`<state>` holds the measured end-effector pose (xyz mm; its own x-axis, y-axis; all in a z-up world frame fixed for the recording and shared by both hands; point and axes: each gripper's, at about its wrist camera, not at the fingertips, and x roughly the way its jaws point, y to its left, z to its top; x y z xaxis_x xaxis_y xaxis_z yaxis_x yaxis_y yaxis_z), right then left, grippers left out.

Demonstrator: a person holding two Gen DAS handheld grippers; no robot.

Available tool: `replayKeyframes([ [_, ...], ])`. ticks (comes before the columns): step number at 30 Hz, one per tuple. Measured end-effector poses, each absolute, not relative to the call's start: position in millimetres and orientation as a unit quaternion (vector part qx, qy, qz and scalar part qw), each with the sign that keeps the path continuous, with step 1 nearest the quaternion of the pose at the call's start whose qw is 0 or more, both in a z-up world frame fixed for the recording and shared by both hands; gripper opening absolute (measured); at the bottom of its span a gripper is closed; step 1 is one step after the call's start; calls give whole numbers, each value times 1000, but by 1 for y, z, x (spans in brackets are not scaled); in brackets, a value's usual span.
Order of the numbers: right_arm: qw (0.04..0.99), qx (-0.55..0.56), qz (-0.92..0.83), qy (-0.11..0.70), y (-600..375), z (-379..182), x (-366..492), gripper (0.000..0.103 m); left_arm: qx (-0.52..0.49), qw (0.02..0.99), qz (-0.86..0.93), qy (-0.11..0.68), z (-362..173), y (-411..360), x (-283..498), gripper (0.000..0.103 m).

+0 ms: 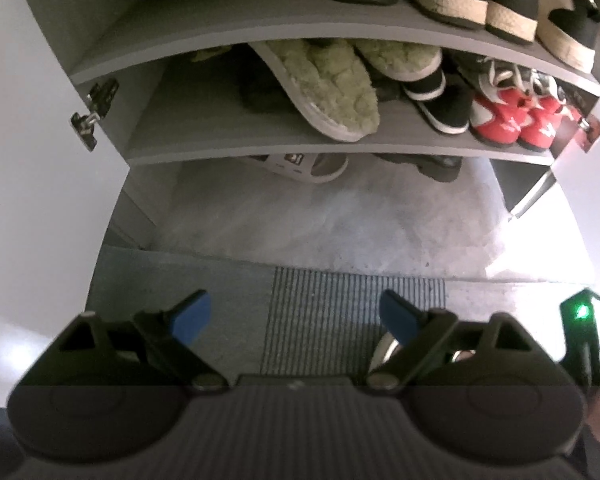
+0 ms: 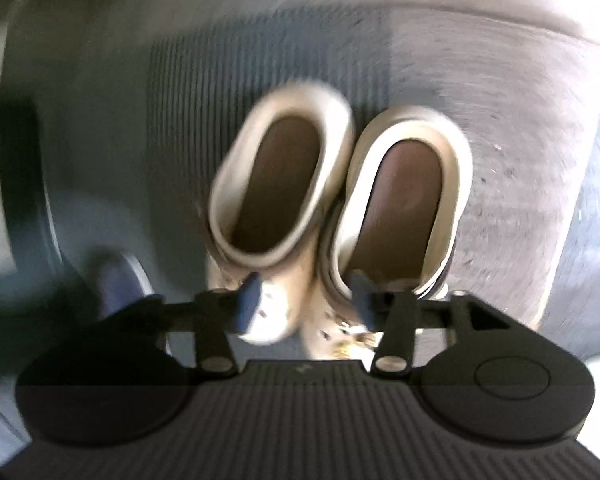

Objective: Organize scattered shoes
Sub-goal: 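Lift the cream clogs with the right tool toward the open cabinet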

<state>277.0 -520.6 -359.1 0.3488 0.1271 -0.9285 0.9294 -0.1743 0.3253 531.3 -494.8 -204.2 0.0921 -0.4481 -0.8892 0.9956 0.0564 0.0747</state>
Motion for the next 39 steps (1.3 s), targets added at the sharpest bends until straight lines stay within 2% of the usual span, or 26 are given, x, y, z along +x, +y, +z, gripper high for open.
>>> replayKeyframes([
  [3, 444, 681, -450, 370, -526, -374, 272, 73, 386, 627, -573, 360, -207, -495, 529, 92],
  [5, 425, 690, -450, 375, -532, -387, 279, 73, 393, 619, -576, 361, -211, -495, 526, 92],
  [15, 356, 656, -389, 541, -552, -452, 344, 73, 386, 624, -564, 380, -214, -497, 537, 92],
  [19, 341, 665, -381, 544, -544, -464, 349, 72, 384, 623, -562, 386, -215, -499, 540, 92],
  [21, 347, 657, -398, 538, -540, -462, 353, 50, 382, 629, -562, 377, -214, -499, 540, 92],
  [22, 352, 649, -404, 540, -539, -460, 356, 44, 381, 633, -563, 370, -213, -499, 539, 92],
  [23, 358, 640, -410, 543, -539, -458, 360, 33, 380, 638, -563, 363, -212, -499, 539, 92],
  [30, 421, 591, -432, 535, -524, -425, 384, 29, 379, 649, -561, 347, -210, -490, 531, 92],
  [34, 456, 565, -428, 538, -515, -398, 390, 29, 366, 662, -557, 342, -182, -485, 535, 92],
  [39, 485, 547, -442, 520, -501, -334, 385, 29, 349, 679, -552, 337, -147, -479, 541, 92],
])
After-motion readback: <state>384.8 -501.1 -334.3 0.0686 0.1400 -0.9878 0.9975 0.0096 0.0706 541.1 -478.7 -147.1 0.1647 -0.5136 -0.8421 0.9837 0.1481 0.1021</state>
